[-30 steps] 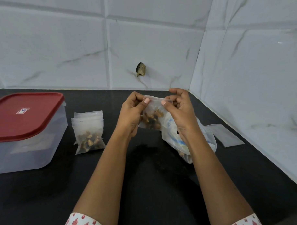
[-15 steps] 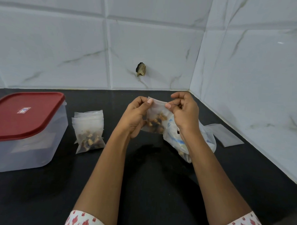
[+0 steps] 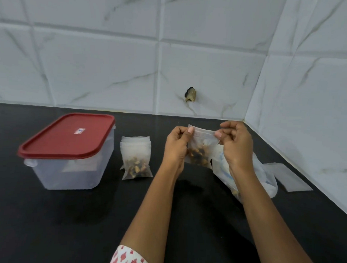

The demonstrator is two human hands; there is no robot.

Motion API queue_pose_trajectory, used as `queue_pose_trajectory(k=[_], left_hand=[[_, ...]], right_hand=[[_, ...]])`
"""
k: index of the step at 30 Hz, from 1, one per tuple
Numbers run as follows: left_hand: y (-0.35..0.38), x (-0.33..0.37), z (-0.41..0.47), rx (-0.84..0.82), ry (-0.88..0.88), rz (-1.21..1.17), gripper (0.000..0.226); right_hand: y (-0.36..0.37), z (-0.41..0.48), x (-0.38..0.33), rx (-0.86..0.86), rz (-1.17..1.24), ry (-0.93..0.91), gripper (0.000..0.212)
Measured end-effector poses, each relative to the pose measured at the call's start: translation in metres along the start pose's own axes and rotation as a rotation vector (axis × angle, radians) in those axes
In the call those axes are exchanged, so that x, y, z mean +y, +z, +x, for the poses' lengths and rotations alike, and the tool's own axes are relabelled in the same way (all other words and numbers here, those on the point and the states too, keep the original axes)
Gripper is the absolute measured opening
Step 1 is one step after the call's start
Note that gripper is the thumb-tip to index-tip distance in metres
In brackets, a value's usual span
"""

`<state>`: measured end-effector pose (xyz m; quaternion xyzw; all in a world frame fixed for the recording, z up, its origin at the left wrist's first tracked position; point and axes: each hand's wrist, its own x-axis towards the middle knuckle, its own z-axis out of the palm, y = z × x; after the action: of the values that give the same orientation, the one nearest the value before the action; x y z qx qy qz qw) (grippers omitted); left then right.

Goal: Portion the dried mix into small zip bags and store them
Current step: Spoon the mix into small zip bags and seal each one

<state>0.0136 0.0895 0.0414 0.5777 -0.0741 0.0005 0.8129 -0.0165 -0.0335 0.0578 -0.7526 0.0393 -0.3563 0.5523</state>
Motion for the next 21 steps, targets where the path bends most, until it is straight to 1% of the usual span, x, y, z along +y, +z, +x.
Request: queue_pose_trajectory(k=[3, 5, 7, 8, 10, 12, 16, 18, 21], left_hand=[[-0.012, 0.005, -0.013, 0.082, 0.036, 0.046, 0.018], [-0.024, 0.009, -0.024, 0.161, 0.081, 0.077, 0.016], [-0.037, 0.015, -0.035, 0.253, 0.12, 0.126, 0.013], [-0.044, 0.017, -0.04, 0.298, 0.135, 0.158, 0.013], [-0.058, 0.019, -0.047, 0.38, 0.151, 0.207, 0.013], [-0.071, 0.018, -0.051, 0.454, 0.149, 0.232, 0.014], [-0.085, 0.015, -0.057, 0.556, 0.111, 0.322, 0.017], [-0.091, 0.01, -0.059, 0.557, 0.087, 0.372, 0.021], [-0.099, -0.002, -0.056, 0.541, 0.092, 0.503, 0.029]], right_hand=[[0.011, -0.009, -0.01, 0.006, 0.078, 0.003, 0.027], [0.023, -0.019, -0.016, -0.024, 0.209, 0.062, 0.026], [0.037, -0.031, -0.019, -0.117, 0.313, 0.171, 0.02], [0.044, -0.038, -0.02, -0.189, 0.316, 0.23, 0.015], [0.057, -0.053, -0.019, -0.34, 0.238, 0.295, 0.003], [0.068, -0.064, -0.018, -0.401, 0.193, 0.314, 0.006], [0.088, -0.078, -0.019, -0.384, 0.202, 0.366, 0.012], [0.098, -0.083, -0.017, -0.364, 0.192, 0.398, 0.018], [0.11, -0.088, -0.011, -0.322, 0.098, 0.375, 0.015]])
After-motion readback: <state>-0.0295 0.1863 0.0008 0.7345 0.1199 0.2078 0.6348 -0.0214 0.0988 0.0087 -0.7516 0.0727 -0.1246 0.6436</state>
